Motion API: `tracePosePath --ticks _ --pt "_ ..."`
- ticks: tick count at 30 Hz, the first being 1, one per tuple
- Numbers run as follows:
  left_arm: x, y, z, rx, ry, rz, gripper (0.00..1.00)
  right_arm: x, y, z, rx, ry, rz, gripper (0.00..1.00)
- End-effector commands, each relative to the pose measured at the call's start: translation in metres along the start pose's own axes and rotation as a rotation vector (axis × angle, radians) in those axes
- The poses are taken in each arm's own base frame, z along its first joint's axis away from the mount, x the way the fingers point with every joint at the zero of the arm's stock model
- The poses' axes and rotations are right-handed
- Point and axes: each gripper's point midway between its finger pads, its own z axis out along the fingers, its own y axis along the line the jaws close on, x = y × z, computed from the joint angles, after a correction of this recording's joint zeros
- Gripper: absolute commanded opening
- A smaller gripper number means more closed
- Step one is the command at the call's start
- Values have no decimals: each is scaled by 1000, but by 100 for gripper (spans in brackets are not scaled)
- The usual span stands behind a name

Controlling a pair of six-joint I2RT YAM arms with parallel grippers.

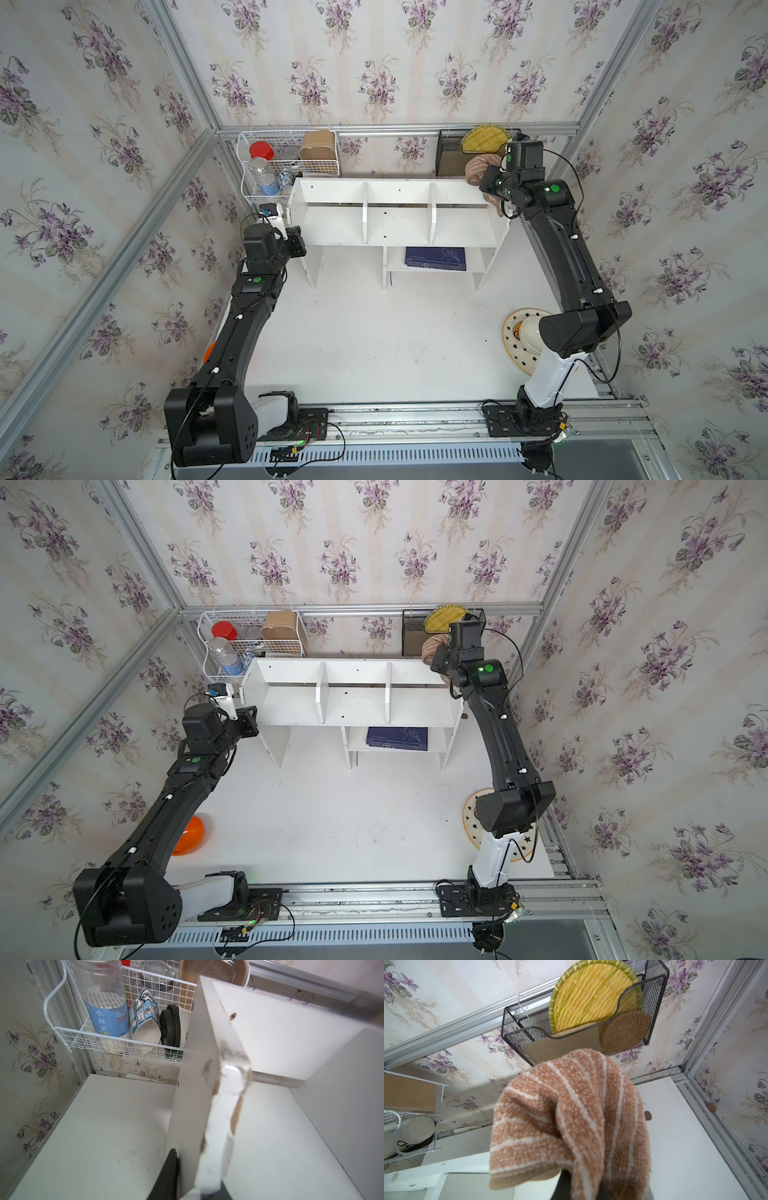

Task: Wipe the bookshelf clean with a cloth
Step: Wipe the dust from the shelf.

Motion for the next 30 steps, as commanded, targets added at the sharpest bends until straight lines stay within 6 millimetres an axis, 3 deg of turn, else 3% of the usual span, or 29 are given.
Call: tracePosePath --ticks 1,6,9,12,15,18,21,26,30 --pt "-10 -21 -3 100 -34 -41 0 6 11 0 -37 23 5 0" --pt "-6 -26 -3 113 -28 -33 0 28 80 -7 -245 60 -100 0" --pt "-5 -27 -3 114 -26 -33 0 33 86 -5 -236 59 -126 0" --pt "-3 -25 -3 104 -19 -37 0 28 69 -2 -145 38 -121 0" --pt "-1 -22 -2 87 -10 -42 0 17 35 -1 -54 27 -74 0" --pt "-1 -22 -3 84 -9 -37 0 0 -9 -12 34 9 0 0" --pt "-1 -21 -3 78 -10 -32 0 -11 -36 -28 102 -23 21 0" --pt "0 -18 -3 60 -6 -27 0 -11 -61 -41 194 -48 5 0" --pt "-2 -21 -4 73 -11 -28 0 9 -49 -26 119 17 7 0"
